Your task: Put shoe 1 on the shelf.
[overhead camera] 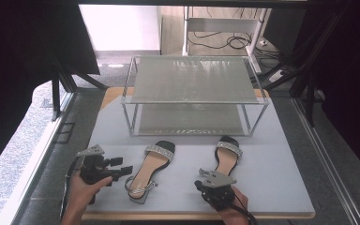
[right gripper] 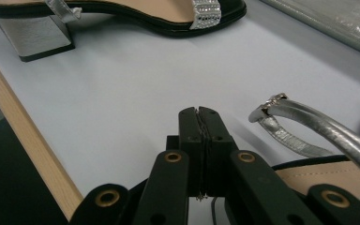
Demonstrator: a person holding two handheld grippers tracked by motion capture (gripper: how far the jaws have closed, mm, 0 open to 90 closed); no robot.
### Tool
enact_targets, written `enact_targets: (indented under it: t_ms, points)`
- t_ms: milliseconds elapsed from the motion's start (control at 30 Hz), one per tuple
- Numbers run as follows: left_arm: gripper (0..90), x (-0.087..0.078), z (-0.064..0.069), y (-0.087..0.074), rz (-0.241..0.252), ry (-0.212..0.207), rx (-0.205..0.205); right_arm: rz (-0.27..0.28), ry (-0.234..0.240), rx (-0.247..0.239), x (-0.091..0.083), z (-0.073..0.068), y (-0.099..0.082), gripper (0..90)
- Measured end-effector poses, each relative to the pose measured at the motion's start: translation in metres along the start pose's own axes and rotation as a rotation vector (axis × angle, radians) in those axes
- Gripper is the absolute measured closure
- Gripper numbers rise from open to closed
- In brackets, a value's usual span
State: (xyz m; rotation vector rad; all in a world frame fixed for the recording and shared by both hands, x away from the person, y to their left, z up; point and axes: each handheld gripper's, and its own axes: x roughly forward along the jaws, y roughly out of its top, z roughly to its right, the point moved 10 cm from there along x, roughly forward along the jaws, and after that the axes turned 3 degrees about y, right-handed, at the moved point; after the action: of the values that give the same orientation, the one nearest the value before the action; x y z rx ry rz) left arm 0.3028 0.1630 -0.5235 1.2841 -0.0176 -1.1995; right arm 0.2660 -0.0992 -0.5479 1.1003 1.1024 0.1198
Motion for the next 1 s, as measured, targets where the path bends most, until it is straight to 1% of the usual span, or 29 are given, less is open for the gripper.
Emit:
enact_targets:
  t_ms: [33, 100, 133, 167, 233, 300, 367, 400, 433, 467, 500, 533, 567, 600, 633, 667, 733, 800, 867, 900, 933, 967, 1000]
  points:
    - [31.5, 0.000, 0.000, 0.000, 0.000, 0.000, 0.000, 0.000, 0.000, 0.000, 0.000, 0.000, 0.000, 88.6]
    - [31.4, 0.005, 0.009, 0.001, -0.023, -0.005, 0.019, 0.002, 0.004, 0.002, 0.000, -0.001, 0.000, 88.1]
    - [30.6, 0.010, 0.017, 0.002, -0.060, -0.001, 0.046, 0.009, 0.009, 0.003, -0.002, -0.001, 0.001, 87.1]
    - [30.3, 0.010, 0.017, 0.002, -0.060, -0.001, 0.046, 0.009, 0.009, 0.003, -0.002, -0.001, 0.001, 87.1]
    - [29.8, 0.015, 0.022, 0.004, -0.098, 0.004, 0.060, 0.017, 0.013, 0.009, -0.004, -0.001, 0.002, 86.5]
    - [29.0, 0.020, 0.024, 0.007, -0.132, 0.020, 0.068, 0.029, 0.016, 0.012, -0.007, -0.001, 0.003, 85.6]
    - [27.6, 0.026, 0.023, 0.011, -0.176, 0.047, 0.073, 0.038, 0.019, 0.017, -0.009, 0.000, 0.004, 84.3]
    - [26.3, 0.032, 0.020, 0.015, -0.222, 0.077, 0.072, 0.042, 0.024, 0.015, -0.010, -0.001, 0.005, 83.4]
    - [25.0, 0.032, 0.020, 0.015, -0.222, 0.077, 0.072, 0.042, 0.024, 0.015, -0.010, -0.001, 0.005, 83.4]
    - [23.4, 0.038, 0.020, 0.015, -0.277, 0.097, 0.075, 0.046, 0.025, 0.010, -0.011, -0.001, 0.006, 82.2]
    - [23.1, 0.038, 0.020, 0.015, -0.277, 0.097, 0.075, 0.049, 0.025, 0.008, -0.011, -0.001, 0.006, 81.8]
    - [22.8, 0.044, 0.019, 0.015, -0.318, 0.110, 0.063, 0.050, 0.026, 0.010, -0.011, -0.002, 0.006, 81.3]
    - [22.4, 0.044, 0.019, 0.015, -0.318, 0.110, 0.063, 0.050, 0.026, 0.010, -0.011, -0.002, 0.006, 81.3]
    - [22.4, 0.047, 0.018, 0.013, -0.352, 0.113, 0.061, 0.052, 0.028, 0.009, -0.012, -0.002, 0.007, 80.9]
    - [22.1, 0.050, 0.018, 0.013, -0.365, 0.114, 0.055, 0.054, 0.031, 0.008, -0.012, -0.003, 0.007, 80.3]
    - [22.0, 0.053, 0.018, 0.011, -0.395, 0.115, 0.049, 0.055, 0.031, 0.008, -0.012, -0.003, 0.007, 79.8]
    - [21.6, 0.057, 0.018, 0.008, -0.435, 0.124, 0.054, 0.059, 0.029, 0.007, -0.013, -0.003, 0.008, 78.8]
    - [20.9, 0.062, 0.019, 0.005, -0.482, 0.127, 0.044, 0.064, 0.032, 0.007, -0.014, -0.003, 0.009, 77.9]
    - [20.5, 0.066, 0.020, 0.003, -0.513, 0.137, 0.044, 0.065, 0.031, 0.010, -0.014, -0.003, 0.009, 77.5]
    - [19.9, 0.066, 0.020, 0.003, -0.513, 0.137, 0.044, 0.065, 0.031, 0.010, -0.014, -0.003, 0.009, 77.5]
    - [18.6, 0.069, 0.023, 0.001, -0.531, 0.127, 0.023, 0.065, 0.032, 0.011, -0.014, -0.003, 0.009, 77.0]
    - [18.6, 0.070, 0.024, -0.001, -0.540, 0.126, 0.013, 0.065, 0.032, 0.011, -0.014, -0.003, 0.009, 77.0]
    - [18.2, 0.073, 0.022, -0.005, -0.559, 0.150, 0.004, 0.065, 0.035, 0.010, -0.014, -0.003, 0.009, 76.7]
